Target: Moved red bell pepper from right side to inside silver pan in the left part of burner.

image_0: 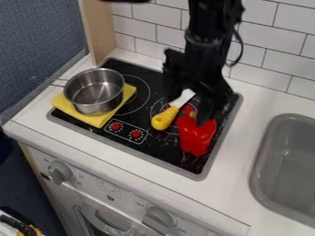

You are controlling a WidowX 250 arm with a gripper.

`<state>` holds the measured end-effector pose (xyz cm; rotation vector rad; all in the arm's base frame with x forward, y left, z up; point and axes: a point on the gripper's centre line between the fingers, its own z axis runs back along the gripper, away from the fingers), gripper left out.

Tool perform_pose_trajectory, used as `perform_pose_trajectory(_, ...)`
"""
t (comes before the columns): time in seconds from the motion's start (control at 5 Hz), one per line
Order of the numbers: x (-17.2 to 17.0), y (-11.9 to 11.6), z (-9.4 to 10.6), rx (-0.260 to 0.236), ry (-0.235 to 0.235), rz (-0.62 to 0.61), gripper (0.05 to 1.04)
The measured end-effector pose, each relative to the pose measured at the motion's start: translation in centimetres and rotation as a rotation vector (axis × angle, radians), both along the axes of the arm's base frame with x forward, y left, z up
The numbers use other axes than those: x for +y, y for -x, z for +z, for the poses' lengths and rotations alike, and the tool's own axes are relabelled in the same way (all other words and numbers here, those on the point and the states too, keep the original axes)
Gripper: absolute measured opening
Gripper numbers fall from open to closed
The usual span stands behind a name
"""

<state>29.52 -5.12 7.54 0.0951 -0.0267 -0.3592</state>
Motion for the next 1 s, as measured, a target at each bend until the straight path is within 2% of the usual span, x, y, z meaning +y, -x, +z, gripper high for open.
perform_pose_trajectory(0.2,-0.33,-0.13,-0.23,-0.005,0.014,-0.006,1.001)
perform_pose_trajectory(0.4,-0.72,0.11,-1.04,0.013,0.029,-0.014,0.949)
perform_pose_trajectory(0.8,-1.08,0.08,-1.22,-0.001,0.055,-0.016,0.408)
perform_pose_trajectory(1.0,-1.06,0.08,-1.04,-0.002,0.068,-0.015,0.212)
